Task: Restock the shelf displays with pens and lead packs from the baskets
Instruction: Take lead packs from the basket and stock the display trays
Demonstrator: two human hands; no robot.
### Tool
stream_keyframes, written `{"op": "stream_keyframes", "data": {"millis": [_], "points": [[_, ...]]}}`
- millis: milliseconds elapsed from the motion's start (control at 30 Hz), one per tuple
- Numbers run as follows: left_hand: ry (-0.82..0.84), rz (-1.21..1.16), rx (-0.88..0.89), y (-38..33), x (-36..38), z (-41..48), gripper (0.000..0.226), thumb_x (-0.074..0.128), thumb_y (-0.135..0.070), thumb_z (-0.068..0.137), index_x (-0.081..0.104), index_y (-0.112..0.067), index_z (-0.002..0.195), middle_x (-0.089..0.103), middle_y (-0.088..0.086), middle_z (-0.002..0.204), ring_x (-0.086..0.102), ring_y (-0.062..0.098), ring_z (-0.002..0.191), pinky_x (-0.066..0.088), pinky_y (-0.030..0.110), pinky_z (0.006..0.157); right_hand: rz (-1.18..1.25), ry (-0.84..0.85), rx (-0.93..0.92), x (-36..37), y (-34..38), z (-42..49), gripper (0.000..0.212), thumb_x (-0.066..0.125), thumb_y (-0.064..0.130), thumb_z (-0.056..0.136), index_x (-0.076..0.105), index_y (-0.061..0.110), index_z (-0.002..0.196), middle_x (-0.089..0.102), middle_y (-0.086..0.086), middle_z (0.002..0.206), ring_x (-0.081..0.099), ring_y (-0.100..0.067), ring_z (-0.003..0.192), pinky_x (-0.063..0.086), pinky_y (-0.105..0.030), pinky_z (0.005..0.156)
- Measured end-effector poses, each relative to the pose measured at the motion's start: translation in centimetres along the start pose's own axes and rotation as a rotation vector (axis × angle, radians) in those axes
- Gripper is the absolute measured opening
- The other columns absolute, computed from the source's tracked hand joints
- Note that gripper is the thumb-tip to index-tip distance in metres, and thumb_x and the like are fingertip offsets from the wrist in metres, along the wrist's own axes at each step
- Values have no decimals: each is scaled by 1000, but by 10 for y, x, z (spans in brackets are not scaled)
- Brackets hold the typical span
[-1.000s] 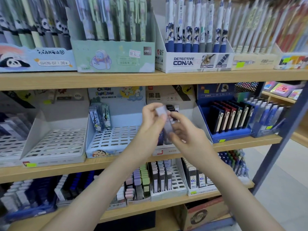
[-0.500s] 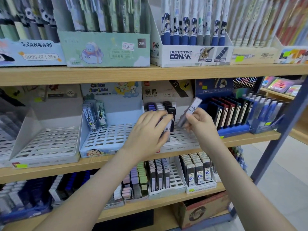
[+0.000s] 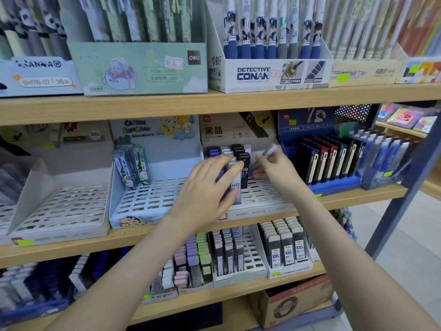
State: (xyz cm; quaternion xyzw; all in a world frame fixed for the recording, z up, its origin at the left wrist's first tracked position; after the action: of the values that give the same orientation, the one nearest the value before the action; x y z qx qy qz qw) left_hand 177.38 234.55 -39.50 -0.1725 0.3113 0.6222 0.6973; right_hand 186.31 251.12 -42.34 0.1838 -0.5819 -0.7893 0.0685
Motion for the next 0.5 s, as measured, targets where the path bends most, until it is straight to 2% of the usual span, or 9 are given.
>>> {"op": "stream_keyframes", "data": {"millis": [100, 233, 333, 400, 500], "points": [[6, 7, 5, 0, 1, 0, 45, 47, -29, 96, 51, -8, 136, 52, 16, 134, 47, 29, 122, 33, 38, 105, 4, 7, 16, 0, 0, 5, 3, 55, 17, 95, 53, 18, 93, 70, -8, 84, 72, -18, 73, 59, -35, 77], [-2, 14, 21, 0, -1, -1, 47, 47, -32, 96, 50, -9, 137, 52, 17, 134, 47, 31, 122, 31, 37, 105, -153, 11, 38, -1, 1, 12, 11, 60, 22, 92, 55, 13, 98, 70, -7, 87, 70, -18, 76, 58, -34, 76], [5, 28, 52, 0, -1, -2, 52, 49, -37, 95, 46, -12, 139, 51, 18, 135, 44, 31, 123, 28, 37, 107, -320, -55, -69, -5, 15, 10, 32, 60, 20, 92, 38, 10, 114, 60, -4, 90, 62, -16, 79, 48, -26, 67], [12, 39, 70, 0, 0, -2, 57, 54, -38, 91, 43, -12, 140, 51, 18, 135, 43, 30, 123, 28, 38, 108, -416, -13, -196, 4, 25, 3, 47, 56, 17, 94, 23, 16, 128, 57, -3, 83, 59, -15, 72, 48, -27, 61], [4, 57, 84, -2, 1, -1, 59, 58, -37, 89, 43, -10, 138, 51, 18, 133, 44, 30, 121, 29, 39, 108, -533, 95, -309, 19, 27, -4, 49, 49, 13, 97, 22, 24, 137, 56, 4, 77, 58, -12, 71, 46, -25, 59]]}}
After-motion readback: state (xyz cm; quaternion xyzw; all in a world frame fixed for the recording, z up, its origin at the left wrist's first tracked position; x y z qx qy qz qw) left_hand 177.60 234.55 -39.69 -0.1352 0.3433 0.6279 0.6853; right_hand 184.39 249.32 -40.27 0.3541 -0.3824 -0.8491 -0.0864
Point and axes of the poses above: each hand's wrist, its own z-axis towards the middle knuckle, its own x-axis out of the palm, y = z × x, the point moved 9 cm from there along z, towards the middle knuckle
